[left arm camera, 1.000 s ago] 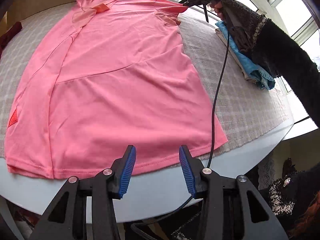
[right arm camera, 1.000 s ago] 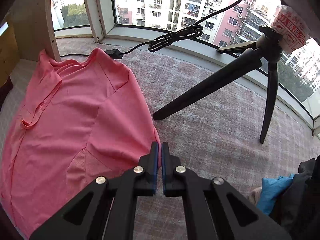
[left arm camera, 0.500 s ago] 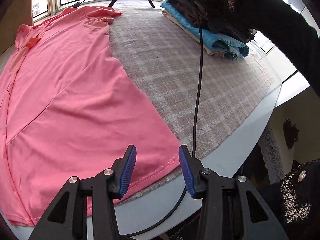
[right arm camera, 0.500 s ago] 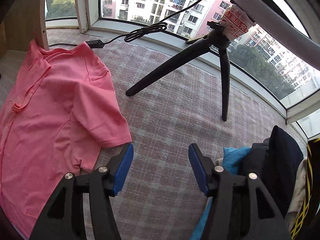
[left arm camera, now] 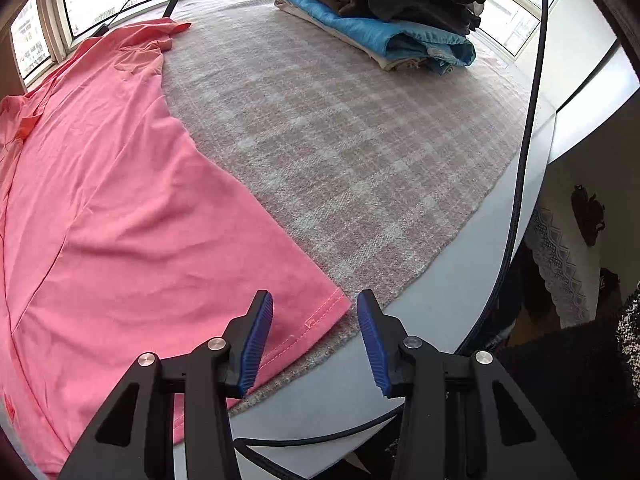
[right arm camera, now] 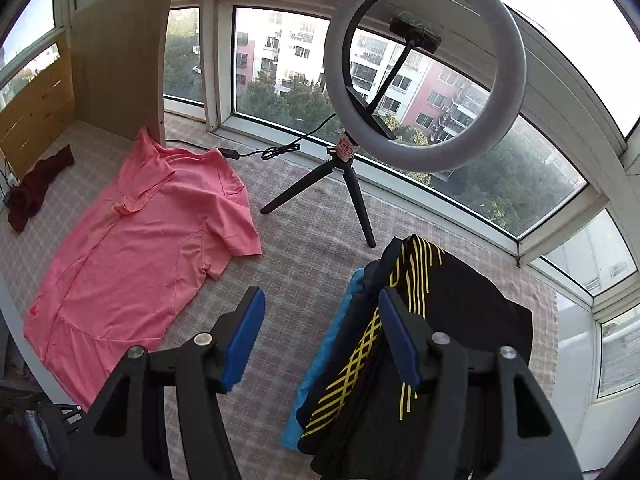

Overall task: Fold clothes
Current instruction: 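Pinch the shirt hem edge with the right gripper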

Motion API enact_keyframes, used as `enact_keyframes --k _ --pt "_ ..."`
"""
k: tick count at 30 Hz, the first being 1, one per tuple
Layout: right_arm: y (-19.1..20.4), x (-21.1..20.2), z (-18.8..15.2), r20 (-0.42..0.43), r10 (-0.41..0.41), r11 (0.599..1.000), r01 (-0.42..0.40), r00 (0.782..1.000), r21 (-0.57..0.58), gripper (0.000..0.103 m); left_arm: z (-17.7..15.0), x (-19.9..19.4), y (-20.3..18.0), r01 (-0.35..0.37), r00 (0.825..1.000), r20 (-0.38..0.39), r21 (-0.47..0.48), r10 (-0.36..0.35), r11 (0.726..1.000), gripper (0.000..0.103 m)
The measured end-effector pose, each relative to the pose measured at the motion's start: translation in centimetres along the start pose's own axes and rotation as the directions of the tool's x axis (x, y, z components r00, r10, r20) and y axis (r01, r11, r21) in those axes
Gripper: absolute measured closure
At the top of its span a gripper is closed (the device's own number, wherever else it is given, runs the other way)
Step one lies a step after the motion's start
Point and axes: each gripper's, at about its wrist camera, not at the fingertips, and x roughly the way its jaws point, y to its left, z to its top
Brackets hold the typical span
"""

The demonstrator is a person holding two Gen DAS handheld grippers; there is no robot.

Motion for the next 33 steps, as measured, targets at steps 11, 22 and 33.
enact_keyframes --k 11,22,33 --pt "4.7 8.0 0.5 0.000 0.311 0.914 -0.299 0.950 0.273 0.044 0.9 0.0 2.3 0.045 0.999 0.023 -0.138 -0.042 0.989 0.102" --pt "6.2 28.9 0.6 -0.150 0.315 0.911 -0.255 0.937 0.325 0.044 -0.2 -2.2 6.2 0.089 0.994 0.090 -0.289 -0.066 0.953 0.102" --pt "8.9 29.2 1.5 -0.134 0.276 0.960 -0.266 0.952 0.087 0.098 0.4 -2.5 6.8 0.156 0.985 0.120 -0.303 -0.125 0.940 0.102"
